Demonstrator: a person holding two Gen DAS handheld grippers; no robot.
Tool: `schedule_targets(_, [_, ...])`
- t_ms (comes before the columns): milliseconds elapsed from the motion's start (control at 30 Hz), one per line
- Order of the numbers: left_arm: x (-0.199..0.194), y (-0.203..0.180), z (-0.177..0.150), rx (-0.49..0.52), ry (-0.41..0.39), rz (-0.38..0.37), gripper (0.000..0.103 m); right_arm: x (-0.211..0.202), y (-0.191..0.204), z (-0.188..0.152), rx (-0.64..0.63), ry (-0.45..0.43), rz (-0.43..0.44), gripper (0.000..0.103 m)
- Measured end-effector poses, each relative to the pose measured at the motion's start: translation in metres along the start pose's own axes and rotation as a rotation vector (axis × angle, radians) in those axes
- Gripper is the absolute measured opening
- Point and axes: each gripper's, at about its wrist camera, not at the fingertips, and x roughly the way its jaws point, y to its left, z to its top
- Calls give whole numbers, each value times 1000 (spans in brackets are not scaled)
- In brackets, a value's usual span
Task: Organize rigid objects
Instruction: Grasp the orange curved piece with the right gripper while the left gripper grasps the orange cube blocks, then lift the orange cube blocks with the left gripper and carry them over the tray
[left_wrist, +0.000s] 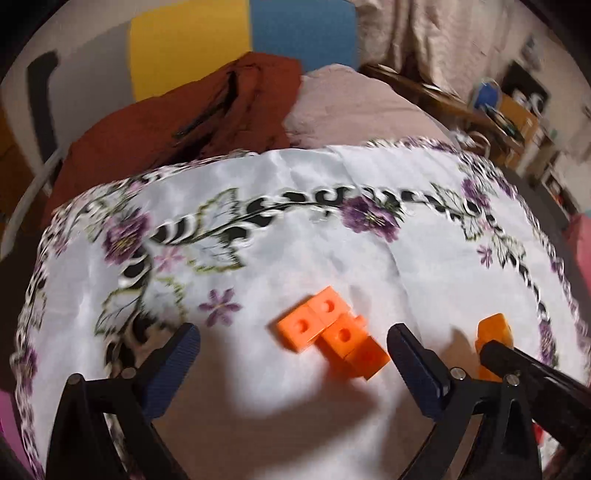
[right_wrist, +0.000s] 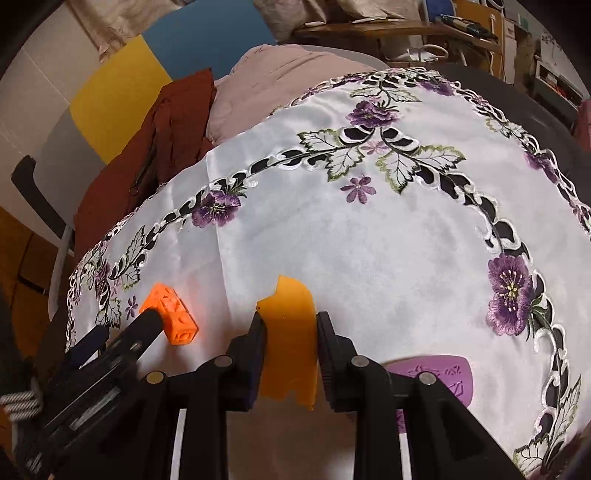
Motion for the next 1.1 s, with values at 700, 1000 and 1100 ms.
schedule_targets(700, [-23, 9, -49, 124, -46, -81, 26, 2, 4, -3, 0, 15, 50, 26])
schedule_targets(1000, [-55, 31, -98, 88, -55, -89, 26, 2, 11, -5, -41, 13, 59, 26])
schedule_targets(1100, [-62, 31, -109, 117, -71, -67, 26, 4, 14, -6, -62, 18, 46, 26])
